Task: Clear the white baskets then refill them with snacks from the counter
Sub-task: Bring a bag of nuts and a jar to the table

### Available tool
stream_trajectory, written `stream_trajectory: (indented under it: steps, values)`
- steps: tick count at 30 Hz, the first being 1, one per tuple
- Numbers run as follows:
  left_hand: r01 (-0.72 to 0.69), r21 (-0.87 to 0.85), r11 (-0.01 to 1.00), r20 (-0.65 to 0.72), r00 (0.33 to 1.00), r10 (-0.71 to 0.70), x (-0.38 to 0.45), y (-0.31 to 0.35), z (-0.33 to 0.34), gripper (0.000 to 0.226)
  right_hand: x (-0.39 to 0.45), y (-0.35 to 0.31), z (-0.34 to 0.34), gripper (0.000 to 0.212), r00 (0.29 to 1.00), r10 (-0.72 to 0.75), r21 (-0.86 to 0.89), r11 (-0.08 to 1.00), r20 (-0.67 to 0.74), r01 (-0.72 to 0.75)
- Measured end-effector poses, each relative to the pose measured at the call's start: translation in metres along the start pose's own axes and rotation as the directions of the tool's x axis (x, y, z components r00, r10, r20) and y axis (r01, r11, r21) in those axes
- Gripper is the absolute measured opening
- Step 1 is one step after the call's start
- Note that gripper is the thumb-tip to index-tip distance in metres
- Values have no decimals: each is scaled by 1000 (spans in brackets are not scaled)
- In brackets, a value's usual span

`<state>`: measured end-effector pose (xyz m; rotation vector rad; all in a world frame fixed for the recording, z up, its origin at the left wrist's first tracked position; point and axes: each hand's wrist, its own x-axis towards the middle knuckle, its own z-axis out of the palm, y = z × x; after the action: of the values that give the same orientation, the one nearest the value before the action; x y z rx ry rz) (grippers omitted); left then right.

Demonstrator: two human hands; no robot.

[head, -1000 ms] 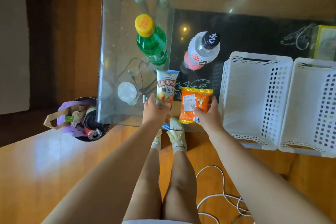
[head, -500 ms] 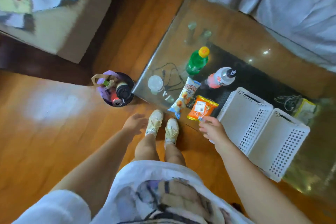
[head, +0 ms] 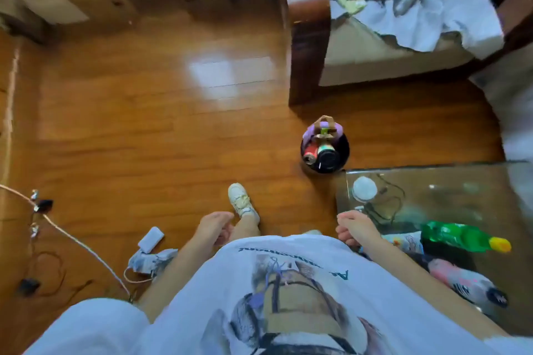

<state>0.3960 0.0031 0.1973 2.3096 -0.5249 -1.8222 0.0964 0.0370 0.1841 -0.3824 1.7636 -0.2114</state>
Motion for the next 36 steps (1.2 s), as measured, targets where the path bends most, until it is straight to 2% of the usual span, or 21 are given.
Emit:
stream_trajectory:
  steps: [2, 5, 9, 13, 17, 20, 23, 26, 28, 30, 32, 36]
  values:
    - [99, -124, 987, -83, 990, -110, 8, -24, -41, 23, 2, -41, 27, 11, 998, -63, -150, 987, 4, 63]
    - [191, -293, 937, -149, 959, -242, 20, -68, -94, 29, 6, -98, 76, 9, 989, -135, -299, 943, 62, 148]
    - [232, -478, 847, -119, 938, -324, 35, -111, -153, 23, 7, -165, 146, 8, 984, -137, -289, 943, 113, 164]
    - [222, -539, 812, -120, 934, -335, 62, -114, -207, 24, 5, -211, 208, 9, 979, -142, -294, 939, 147, 181]
    - [223, -614, 757, -118, 922, -368, 85, -74, -254, 29, 10, -241, 255, 8, 975, -138, -286, 941, 171, 183]
    - [190, -598, 779, -127, 937, -326, 99, -26, -276, 23, 18, -259, 274, 10, 984, -99, -287, 948, 146, 138]
    - [118, -556, 823, -142, 962, -234, 108, 25, -294, 9, 30, -280, 287, 12, 998, -27, -291, 956, 62, 44]
    - [44, -552, 833, -134, 981, -140, 120, 64, -313, 13, 49, -308, 300, 11, 997, 26, -314, 948, -73, -48]
    - [20, -562, 827, -133, 984, -114, 129, 83, -324, 15, 66, -333, 308, 22, 988, 106, -301, 944, -110, -135]
    - [23, -591, 806, -144, 981, -133, 144, 100, -339, 16, 85, -367, 320, 39, 970, 225, -286, 927, -90, -242]
    - [40, -636, 771, -153, 972, -177, 160, 114, -356, 19, 104, -405, 339, 45, 957, 287, -266, 919, -52, -290]
    - [92, -752, 653, -152, 939, -308, 180, 136, -390, 27, 121, -490, 387, 39, 976, 216, -396, 895, -23, -208]
